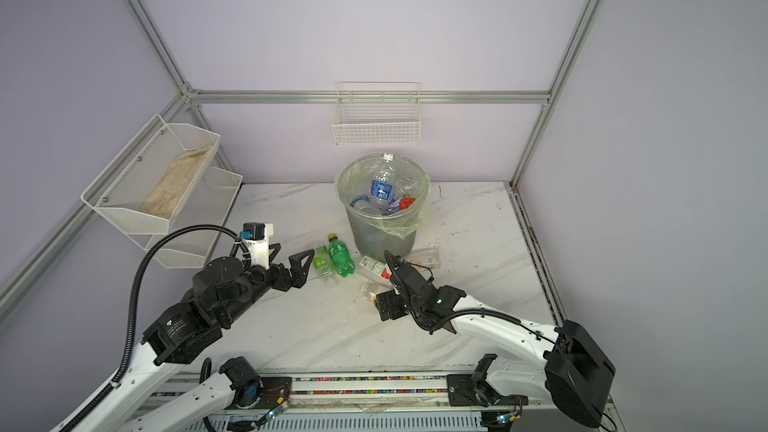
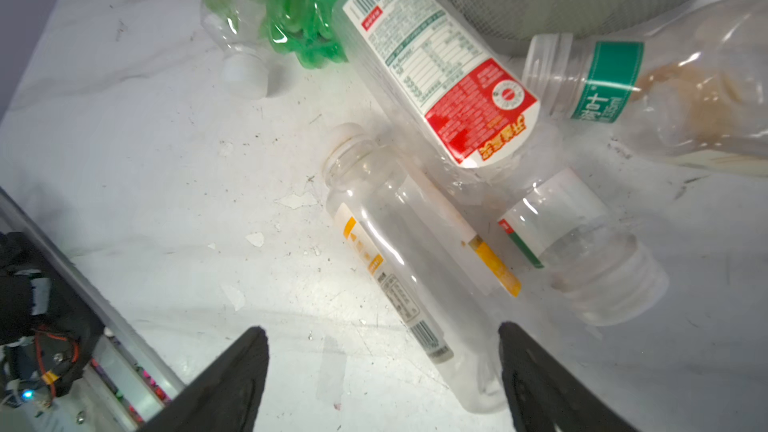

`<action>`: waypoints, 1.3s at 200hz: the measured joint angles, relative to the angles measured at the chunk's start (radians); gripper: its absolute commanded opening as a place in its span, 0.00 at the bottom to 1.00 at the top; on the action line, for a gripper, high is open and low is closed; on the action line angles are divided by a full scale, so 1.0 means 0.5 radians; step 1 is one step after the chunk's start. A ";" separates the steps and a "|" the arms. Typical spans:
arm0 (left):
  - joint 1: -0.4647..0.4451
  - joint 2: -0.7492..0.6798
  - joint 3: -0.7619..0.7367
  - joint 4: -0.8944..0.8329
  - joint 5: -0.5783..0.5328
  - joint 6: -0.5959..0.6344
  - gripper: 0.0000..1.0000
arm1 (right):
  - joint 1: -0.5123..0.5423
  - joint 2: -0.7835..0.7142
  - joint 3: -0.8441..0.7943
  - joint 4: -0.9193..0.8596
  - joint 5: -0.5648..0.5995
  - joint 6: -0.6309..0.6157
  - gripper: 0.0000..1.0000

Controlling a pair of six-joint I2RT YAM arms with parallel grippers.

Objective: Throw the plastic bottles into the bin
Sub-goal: 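Withdraw the left gripper while the right gripper lowers onto the clear white-cap bottle, then close the right gripper around the clear white-cap bottle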

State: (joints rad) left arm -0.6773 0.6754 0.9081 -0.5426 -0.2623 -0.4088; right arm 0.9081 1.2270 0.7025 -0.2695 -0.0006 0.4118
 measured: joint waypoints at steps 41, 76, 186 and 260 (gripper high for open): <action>0.000 -0.104 -0.073 -0.050 -0.024 -0.044 1.00 | 0.006 0.108 0.079 -0.005 0.135 -0.049 0.89; 0.000 -0.168 -0.102 -0.069 -0.035 -0.068 1.00 | 0.031 0.200 0.106 -0.006 0.196 -0.075 0.88; 0.000 -0.174 -0.145 -0.102 -0.037 -0.106 1.00 | 0.260 0.500 0.156 -0.014 0.206 -0.040 0.85; 0.000 -0.187 -0.146 -0.102 -0.037 -0.110 1.00 | 0.361 0.728 0.314 -0.011 0.247 0.000 0.79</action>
State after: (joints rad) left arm -0.6773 0.5819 0.8352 -0.5938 -0.2810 -0.4637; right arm 1.0885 1.5909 0.8597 -0.2749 0.1230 0.4118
